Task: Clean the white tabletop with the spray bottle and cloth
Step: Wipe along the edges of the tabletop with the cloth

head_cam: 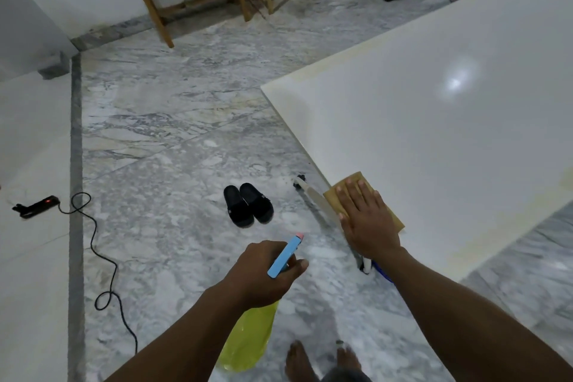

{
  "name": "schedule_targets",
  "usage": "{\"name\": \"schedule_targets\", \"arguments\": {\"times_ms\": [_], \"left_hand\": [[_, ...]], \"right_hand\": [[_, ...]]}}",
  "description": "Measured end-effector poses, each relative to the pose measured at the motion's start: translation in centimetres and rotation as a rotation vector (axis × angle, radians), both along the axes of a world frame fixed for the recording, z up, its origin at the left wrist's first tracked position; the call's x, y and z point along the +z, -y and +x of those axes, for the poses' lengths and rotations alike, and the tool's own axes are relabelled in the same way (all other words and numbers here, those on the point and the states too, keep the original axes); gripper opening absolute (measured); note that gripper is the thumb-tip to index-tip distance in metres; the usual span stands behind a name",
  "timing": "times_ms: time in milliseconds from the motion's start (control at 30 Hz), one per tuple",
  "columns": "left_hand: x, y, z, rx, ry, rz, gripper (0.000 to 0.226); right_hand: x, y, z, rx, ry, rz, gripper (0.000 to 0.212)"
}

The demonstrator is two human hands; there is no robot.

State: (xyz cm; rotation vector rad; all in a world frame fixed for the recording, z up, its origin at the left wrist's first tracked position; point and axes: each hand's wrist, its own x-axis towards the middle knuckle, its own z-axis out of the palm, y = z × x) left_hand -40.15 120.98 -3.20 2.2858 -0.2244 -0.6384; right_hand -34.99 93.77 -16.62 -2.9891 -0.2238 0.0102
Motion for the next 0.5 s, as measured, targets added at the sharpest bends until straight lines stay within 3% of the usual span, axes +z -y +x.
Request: {"name": "schedule_targets", "arguments": {"times_ms": [500], "left_hand": [[0.0, 7.0, -12.3, -0.083, -0.004, -0.007, 0.044]], "right_hand": [[-0.7, 6.8, -19.9, -0.04, 0.1, 0.0, 0.062]]}}
